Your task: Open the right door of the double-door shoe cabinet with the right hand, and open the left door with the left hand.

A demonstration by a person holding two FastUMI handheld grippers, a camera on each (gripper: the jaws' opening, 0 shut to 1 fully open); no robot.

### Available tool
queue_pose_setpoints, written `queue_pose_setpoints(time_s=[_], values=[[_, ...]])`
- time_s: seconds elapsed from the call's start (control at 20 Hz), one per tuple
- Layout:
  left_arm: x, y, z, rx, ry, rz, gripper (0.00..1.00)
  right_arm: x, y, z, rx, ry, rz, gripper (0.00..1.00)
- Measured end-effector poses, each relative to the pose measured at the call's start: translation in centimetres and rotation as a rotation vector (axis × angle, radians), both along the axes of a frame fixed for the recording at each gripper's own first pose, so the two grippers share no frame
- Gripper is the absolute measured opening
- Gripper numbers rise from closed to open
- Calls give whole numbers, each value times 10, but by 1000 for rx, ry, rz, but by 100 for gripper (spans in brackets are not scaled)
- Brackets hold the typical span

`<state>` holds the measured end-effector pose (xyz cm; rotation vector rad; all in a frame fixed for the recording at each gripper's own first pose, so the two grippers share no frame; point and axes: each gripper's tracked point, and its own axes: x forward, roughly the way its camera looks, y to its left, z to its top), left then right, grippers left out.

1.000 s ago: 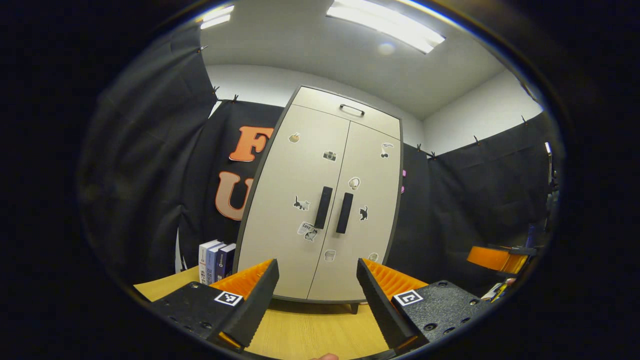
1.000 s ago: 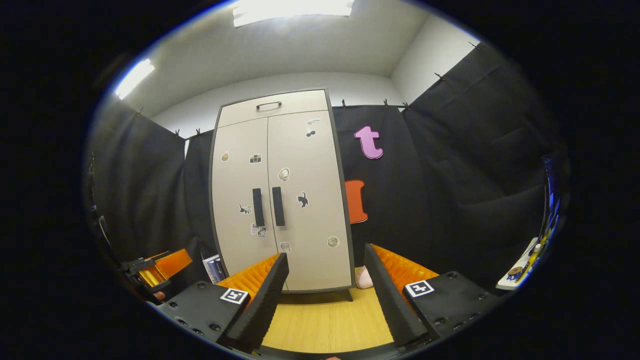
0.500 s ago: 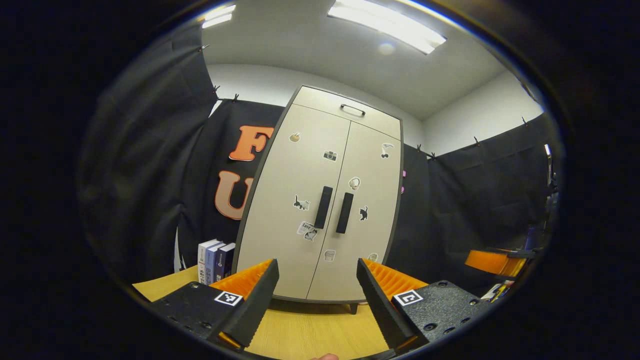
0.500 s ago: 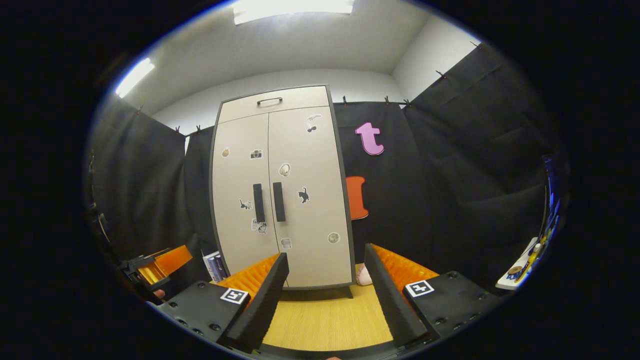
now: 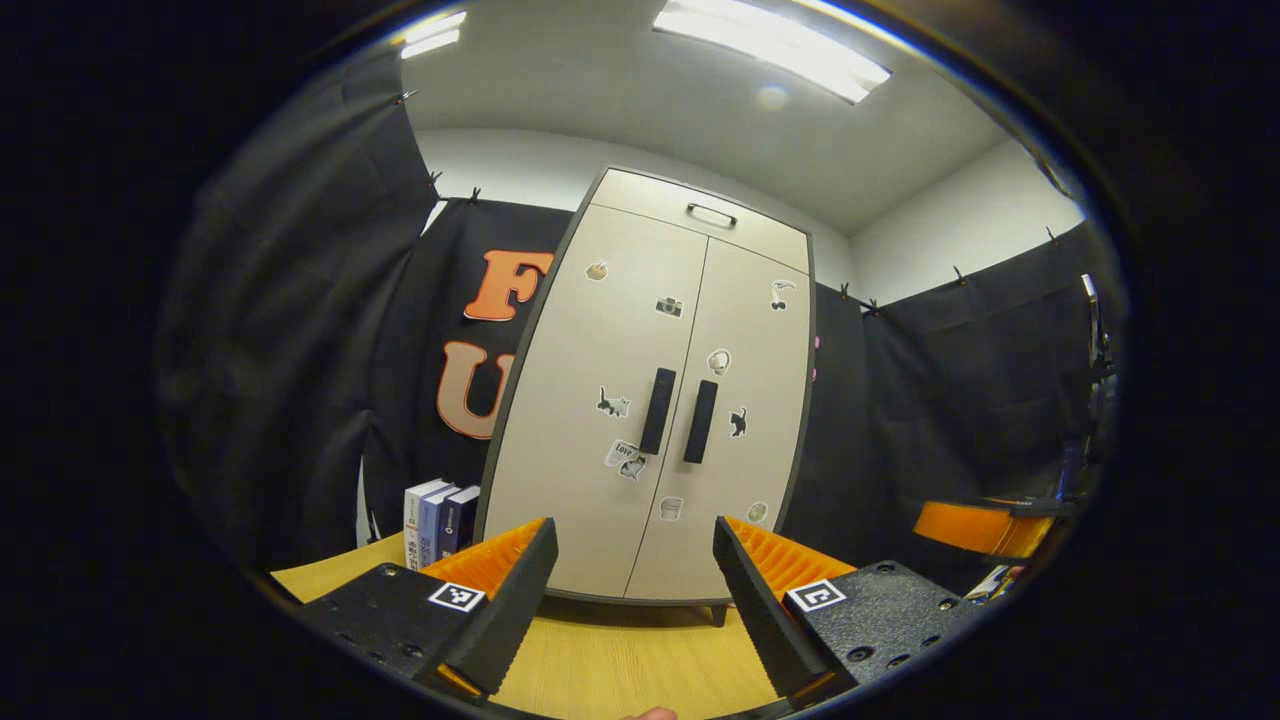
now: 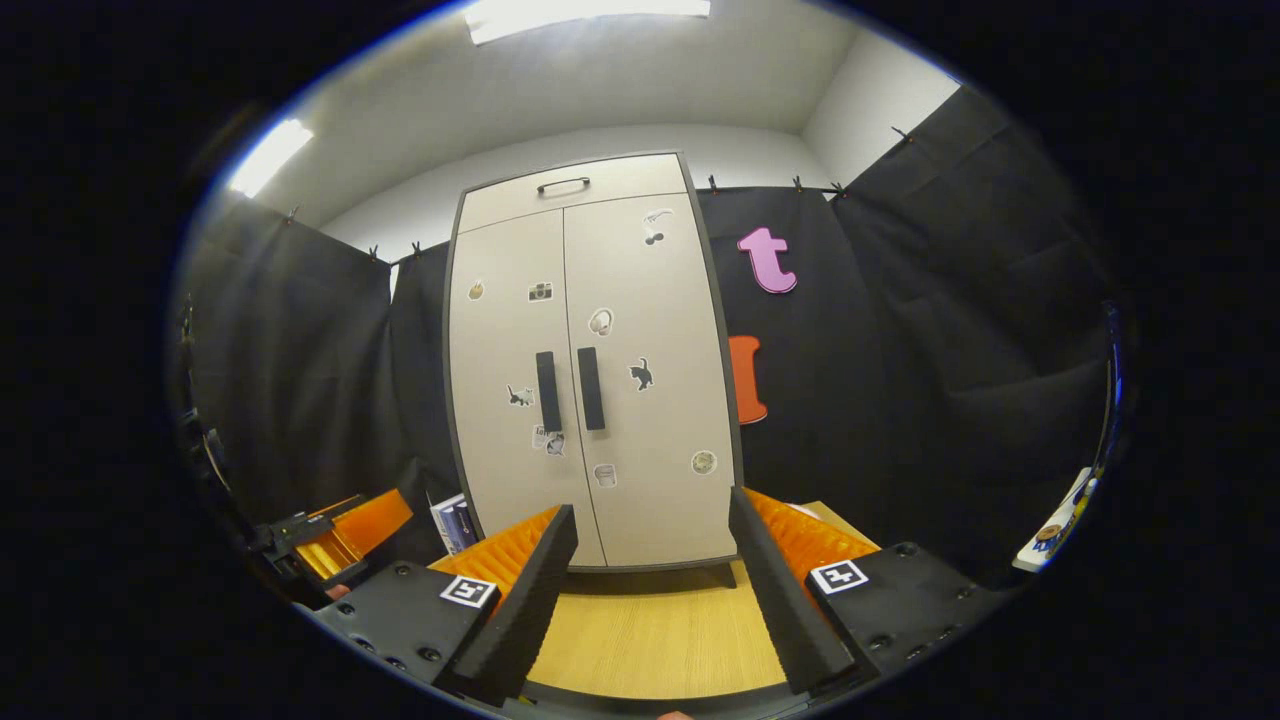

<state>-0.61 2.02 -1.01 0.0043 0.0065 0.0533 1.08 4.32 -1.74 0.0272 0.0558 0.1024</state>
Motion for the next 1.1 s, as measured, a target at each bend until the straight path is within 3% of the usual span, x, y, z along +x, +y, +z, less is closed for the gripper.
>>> queue_pose_setpoints(time_s=[0.25, 0.45, 0.6, 0.9, 1.0, 1.1], values=[[9, -1, -10, -33, 23, 33, 94, 36, -8, 29, -35, -34, -21, 98], [21, -8, -14, -30, 10, 50, 94, 80, -3, 40, -16, -24, 38, 98], [35, -7, -15, -29, -4, 94, 94, 122, -2, 49, -64, -46, 65, 98], [66, 1, -13, -36, -31, 167, 94, 186, 28, 70, -6, -34, 187, 98], [79, 6, -16, -39, -25, 172, 94, 208, 31, 65, 6, -14, 171, 98], [98, 8, -15, -14, -25, 126, 94, 235, 31, 65, -16, -29, 116, 98]])
